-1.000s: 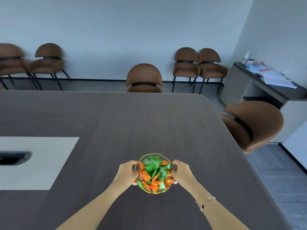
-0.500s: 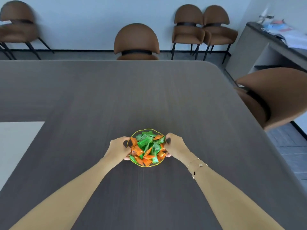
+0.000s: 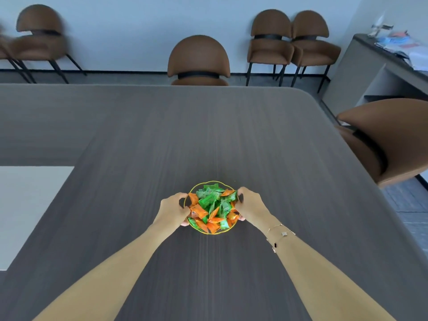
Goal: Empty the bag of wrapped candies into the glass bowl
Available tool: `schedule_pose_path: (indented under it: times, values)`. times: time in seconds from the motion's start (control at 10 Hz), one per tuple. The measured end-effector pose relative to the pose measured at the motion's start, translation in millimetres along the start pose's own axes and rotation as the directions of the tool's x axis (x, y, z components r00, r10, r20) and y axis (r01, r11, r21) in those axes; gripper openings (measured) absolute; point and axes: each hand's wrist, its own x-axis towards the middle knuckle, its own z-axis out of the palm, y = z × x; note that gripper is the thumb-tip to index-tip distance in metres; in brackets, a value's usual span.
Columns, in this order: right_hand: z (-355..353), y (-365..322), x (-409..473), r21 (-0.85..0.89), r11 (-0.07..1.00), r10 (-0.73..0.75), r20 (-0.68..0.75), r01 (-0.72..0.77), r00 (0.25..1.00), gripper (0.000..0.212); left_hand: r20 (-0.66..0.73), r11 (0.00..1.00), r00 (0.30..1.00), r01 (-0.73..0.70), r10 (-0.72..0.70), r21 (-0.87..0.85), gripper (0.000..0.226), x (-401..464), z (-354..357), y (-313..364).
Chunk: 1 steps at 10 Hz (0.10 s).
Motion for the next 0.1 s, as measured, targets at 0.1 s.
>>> schedule_pose_path:
  times: [0.1]
  values:
    - [-2.5,7.2,-7.4,0.037,0.999,0.005,-0.018,-0.004,1.0,0.028,-0.021,0.999,1.0,0.016,-0.015,0.045,0.042,-8.6,-6.9,1.9]
